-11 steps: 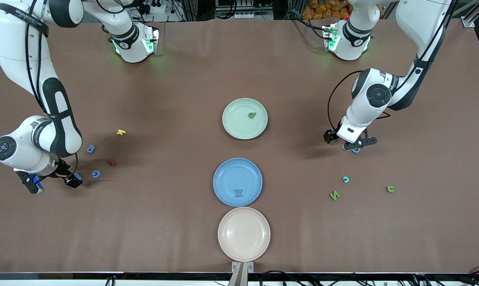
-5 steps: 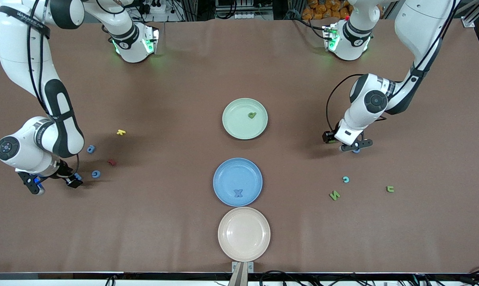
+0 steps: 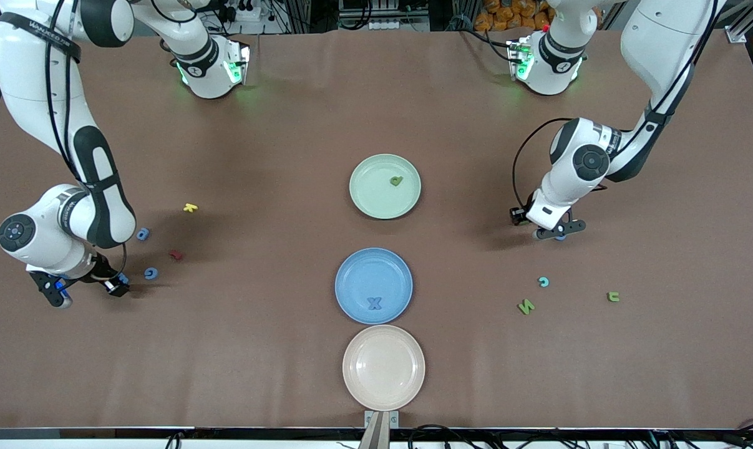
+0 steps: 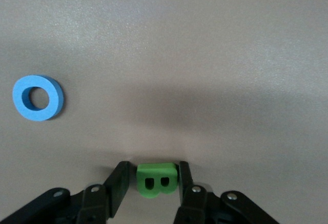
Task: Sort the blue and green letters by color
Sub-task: 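Grasp the green B with the left gripper while the right gripper grasps blue E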
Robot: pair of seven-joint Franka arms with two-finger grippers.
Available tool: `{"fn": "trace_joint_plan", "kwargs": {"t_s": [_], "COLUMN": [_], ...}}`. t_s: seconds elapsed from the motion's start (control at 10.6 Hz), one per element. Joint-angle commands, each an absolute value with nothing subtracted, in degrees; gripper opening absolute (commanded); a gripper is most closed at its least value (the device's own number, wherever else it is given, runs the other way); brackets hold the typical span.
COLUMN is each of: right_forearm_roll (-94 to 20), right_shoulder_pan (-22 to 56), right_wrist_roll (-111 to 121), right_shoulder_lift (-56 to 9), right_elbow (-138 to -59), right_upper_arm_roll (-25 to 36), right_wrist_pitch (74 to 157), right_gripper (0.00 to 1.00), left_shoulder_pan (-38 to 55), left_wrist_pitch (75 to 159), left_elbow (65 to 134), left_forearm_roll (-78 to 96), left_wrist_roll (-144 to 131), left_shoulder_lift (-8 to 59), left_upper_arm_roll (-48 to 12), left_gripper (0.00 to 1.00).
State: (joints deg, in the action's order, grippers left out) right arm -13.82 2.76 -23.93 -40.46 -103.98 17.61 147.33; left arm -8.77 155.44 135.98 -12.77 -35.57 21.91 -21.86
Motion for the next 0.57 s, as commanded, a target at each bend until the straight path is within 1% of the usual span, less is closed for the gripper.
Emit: {"fn": "trace_joint_plan", "kwargs": {"t_s": [0.0,0.09,0.19,0.38,0.47], "right_forearm_roll": [-14.77,-14.77,-14.77,-14.5,-14.41], "right_shoulder_pan": [2.2,2.2,2.2,2.98,3.68], "right_wrist_roll": [-24.52,-25.48,-26.27,-25.58,-25.14], "right_shoulder_lift": [-41.57,-41.49,-41.48,-40.44,-39.21], "right_elbow": [-103.71,-103.71,-103.62,-103.45,-103.1], "right_upper_arm_roll": [15.73,15.21,15.12,15.03,14.68], "right_wrist_pitch": [148.53,148.54,148.54,147.92,147.57], "right_gripper": [0.26,0.23,0.19,0.13,0.12], "left_shoulder_pan": [-8.62,-8.53,-8.53,-8.61,-8.44], "left_wrist_pitch": [155.22,154.61,151.47,141.99,137.33], "left_elbow": [134.39,134.04,132.64,127.99,124.92], "left_forearm_roll": [-14.5,-14.59,-14.59,-13.89,-13.89], "left_wrist_roll": [-38.13,-38.32,-38.49,-42.95,-48.2], "left_shoulder_lift": [23.03,22.59,21.72,20.31,20.56], "left_upper_arm_roll": [-22.32,-22.5,-22.94,-27.57,-30.99], "left_gripper": [0.0,0.0,0.0,0.0,0.0]}}
